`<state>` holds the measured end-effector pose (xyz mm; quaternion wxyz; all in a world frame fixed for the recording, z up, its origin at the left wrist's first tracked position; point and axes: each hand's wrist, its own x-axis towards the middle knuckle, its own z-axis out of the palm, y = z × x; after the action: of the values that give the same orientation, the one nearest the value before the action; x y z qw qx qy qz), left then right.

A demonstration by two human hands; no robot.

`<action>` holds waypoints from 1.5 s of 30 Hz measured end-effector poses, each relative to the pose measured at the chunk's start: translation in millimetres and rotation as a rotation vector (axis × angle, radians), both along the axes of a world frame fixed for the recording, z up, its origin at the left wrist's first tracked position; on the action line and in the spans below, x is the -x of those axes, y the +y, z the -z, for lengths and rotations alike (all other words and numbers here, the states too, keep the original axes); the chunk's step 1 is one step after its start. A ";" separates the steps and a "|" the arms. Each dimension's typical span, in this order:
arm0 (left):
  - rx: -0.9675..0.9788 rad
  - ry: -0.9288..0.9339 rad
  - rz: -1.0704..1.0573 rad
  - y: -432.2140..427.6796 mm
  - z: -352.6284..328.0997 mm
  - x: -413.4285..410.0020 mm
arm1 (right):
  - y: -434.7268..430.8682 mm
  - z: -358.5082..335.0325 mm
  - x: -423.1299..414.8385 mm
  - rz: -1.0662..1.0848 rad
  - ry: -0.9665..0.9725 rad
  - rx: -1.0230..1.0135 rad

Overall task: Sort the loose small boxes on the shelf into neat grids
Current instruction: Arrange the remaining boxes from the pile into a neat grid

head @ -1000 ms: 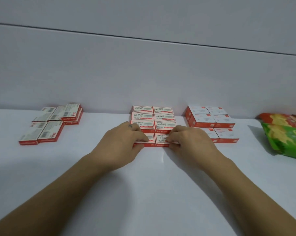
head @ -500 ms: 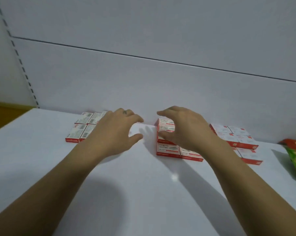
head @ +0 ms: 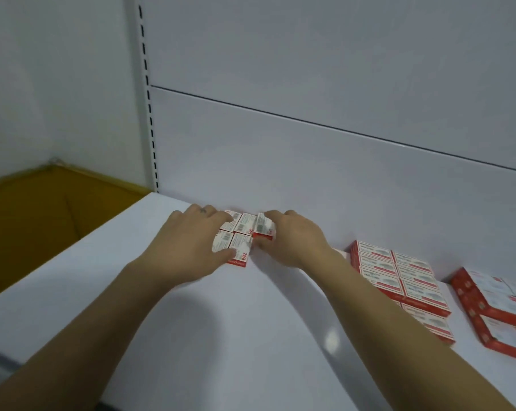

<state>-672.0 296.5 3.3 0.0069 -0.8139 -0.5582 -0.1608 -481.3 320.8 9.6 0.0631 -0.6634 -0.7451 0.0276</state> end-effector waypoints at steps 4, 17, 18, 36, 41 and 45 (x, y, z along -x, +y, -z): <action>-0.009 0.006 0.008 6.8 -0.4 5.9 | 17.1 10.8 16.8 0.141 0.060 -0.025; -0.041 0.029 0.136 29.3 -3.3 -6.8 | 11.5 9.9 8.3 0.202 0.255 -0.032; -0.052 0.029 0.154 32.4 -5.4 -11.1 | 9.9 7.2 2.8 0.191 0.261 -0.025; 0.080 -0.527 0.590 25.1 -2.3 -141.9 | -90.3 -11.6 -110.6 0.174 0.548 -0.340; 0.118 -0.715 0.602 7.8 16.9 -157.9 | -104.9 11.3 -114.1 0.330 0.729 -0.457; 0.128 -0.742 0.536 3.1 22.6 -155.6 | -105.8 10.3 -103.9 0.322 0.807 -0.383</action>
<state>-516.5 299.6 -19.3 -0.2852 -0.8158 -0.3018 -0.4025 -377.4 215.0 -0.7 0.4724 -0.6832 -0.5402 0.1352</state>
